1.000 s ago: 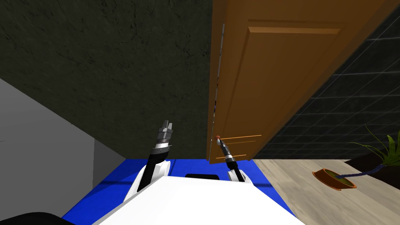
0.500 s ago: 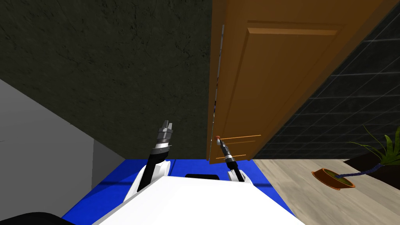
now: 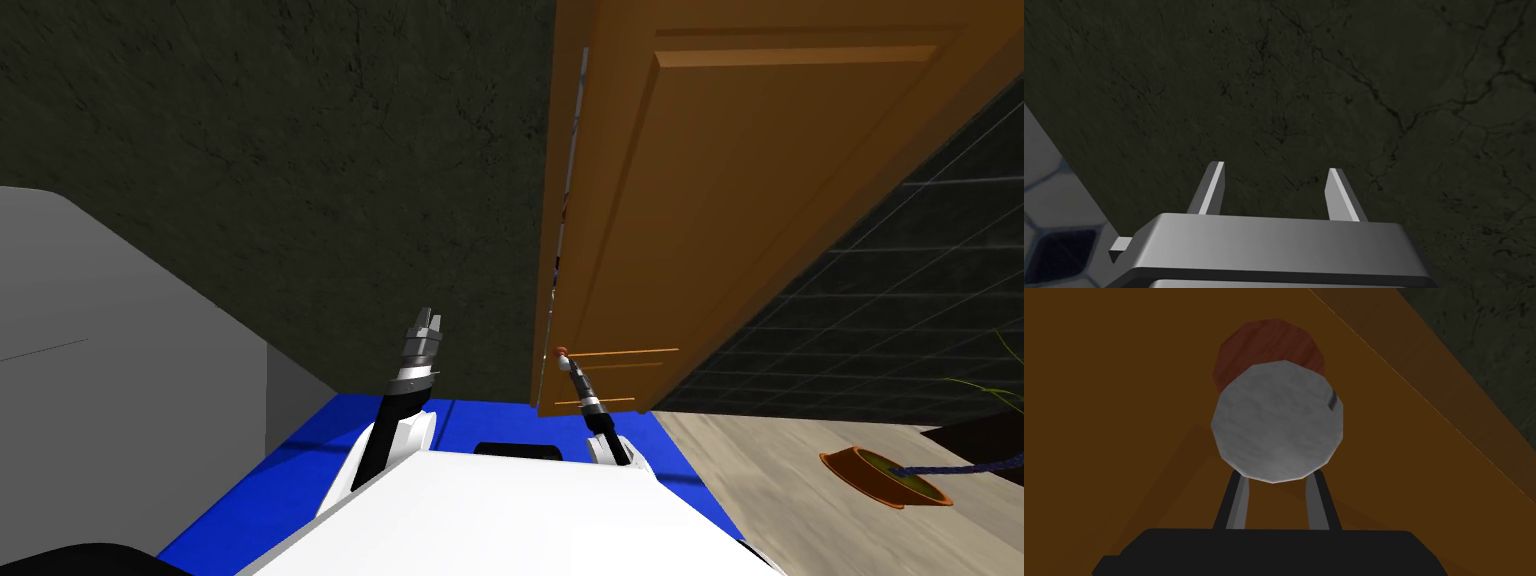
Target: Pull the door open
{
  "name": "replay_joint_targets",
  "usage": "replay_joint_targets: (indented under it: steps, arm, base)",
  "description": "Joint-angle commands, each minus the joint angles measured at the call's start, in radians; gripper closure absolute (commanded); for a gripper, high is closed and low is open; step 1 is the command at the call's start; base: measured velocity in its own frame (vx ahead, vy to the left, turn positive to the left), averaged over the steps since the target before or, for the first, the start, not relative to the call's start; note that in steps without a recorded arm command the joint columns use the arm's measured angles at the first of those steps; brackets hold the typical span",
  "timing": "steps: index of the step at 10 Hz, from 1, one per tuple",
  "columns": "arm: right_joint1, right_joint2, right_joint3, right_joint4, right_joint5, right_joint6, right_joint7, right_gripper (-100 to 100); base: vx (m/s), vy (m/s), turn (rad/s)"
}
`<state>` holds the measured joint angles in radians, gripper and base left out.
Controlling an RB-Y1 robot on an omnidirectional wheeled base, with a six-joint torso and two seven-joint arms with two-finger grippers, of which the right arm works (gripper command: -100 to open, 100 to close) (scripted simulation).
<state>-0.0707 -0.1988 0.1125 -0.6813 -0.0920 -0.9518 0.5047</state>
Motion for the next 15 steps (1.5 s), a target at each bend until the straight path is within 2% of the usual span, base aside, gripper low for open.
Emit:
replay_joint_targets:
  steps: [1,3,6,9,11,14,15]
  arm:
    - [0.006,0.017,0.017,-0.01,0.0,0.004,-0.029,100]
    - [0.006,0.015,0.017,-0.009,-0.007,0.005,-0.052,100]
    - [0.006,0.011,0.015,-0.008,-0.029,0.009,-0.127,100]
    - [0.006,0.011,0.015,-0.008,-0.029,0.009,-0.127,100]
    - [0.006,0.007,0.014,-0.006,-0.046,0.012,-0.188,100]
    - [0.006,0.007,0.014,-0.006,-0.046,0.012,-0.189,100]
    - [0.006,0.007,0.014,0.012,-0.046,0.012,-0.189,100]
  base:
    - [-0.028,0.008,0.091]
    - [-0.03,-0.006,0.067]
    - [-0.038,0.002,0.096]
    - [-0.023,-0.006,-0.001]
    - [-0.032,0.003,0.099]
    - [-0.021,-0.006,0.021]
    - [0.011,-0.005,-0.016]
